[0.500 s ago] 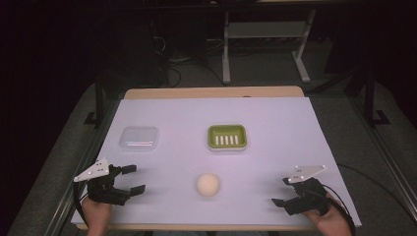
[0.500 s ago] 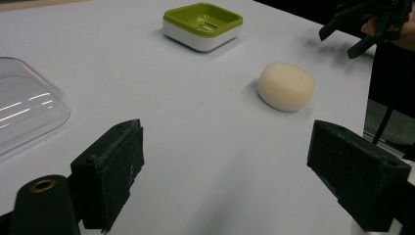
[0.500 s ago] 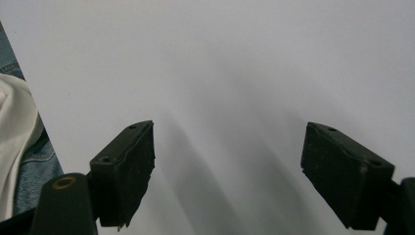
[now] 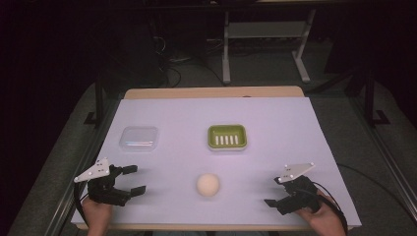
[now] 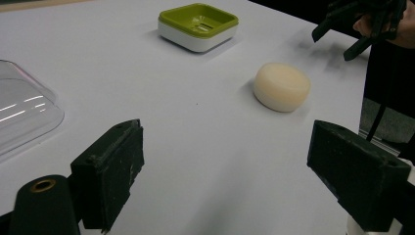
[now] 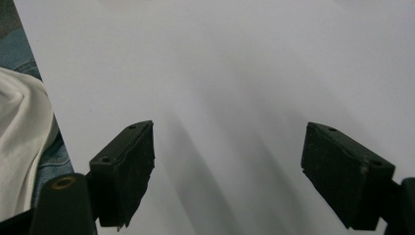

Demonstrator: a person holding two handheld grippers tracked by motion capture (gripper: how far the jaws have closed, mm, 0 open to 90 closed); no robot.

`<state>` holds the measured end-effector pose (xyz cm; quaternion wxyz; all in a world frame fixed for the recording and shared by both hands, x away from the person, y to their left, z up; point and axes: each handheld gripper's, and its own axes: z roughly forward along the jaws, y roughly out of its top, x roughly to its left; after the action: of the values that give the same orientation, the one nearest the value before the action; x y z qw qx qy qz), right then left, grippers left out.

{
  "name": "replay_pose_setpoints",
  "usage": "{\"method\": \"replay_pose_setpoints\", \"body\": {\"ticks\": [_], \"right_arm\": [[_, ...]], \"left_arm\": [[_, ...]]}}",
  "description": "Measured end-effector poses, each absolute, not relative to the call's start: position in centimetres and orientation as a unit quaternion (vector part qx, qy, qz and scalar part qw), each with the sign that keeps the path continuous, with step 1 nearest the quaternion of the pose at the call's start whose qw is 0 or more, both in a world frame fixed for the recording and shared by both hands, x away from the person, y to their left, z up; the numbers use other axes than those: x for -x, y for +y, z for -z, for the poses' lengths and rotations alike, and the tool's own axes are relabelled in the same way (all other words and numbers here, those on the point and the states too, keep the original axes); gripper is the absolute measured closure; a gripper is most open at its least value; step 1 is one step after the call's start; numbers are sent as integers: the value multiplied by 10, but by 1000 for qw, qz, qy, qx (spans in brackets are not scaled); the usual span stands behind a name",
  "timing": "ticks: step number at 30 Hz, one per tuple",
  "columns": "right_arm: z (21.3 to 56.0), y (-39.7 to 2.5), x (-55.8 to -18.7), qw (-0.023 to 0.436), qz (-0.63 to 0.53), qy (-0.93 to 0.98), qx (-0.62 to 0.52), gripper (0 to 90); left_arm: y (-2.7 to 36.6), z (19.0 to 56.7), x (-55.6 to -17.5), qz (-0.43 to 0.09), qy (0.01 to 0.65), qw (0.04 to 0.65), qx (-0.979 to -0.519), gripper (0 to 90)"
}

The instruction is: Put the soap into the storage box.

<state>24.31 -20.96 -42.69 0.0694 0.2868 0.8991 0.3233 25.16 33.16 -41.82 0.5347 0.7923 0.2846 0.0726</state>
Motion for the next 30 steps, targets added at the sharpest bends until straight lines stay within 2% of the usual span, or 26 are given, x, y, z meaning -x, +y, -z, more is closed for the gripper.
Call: {"method": "replay_pose_setpoints", "body": {"ticks": [30], "right_arm": [[406, -155, -268, 44, -308, 923, -224, 173]], "left_arm": [[334, 418, -249, -75, 293, 536, -788, 131]]}}
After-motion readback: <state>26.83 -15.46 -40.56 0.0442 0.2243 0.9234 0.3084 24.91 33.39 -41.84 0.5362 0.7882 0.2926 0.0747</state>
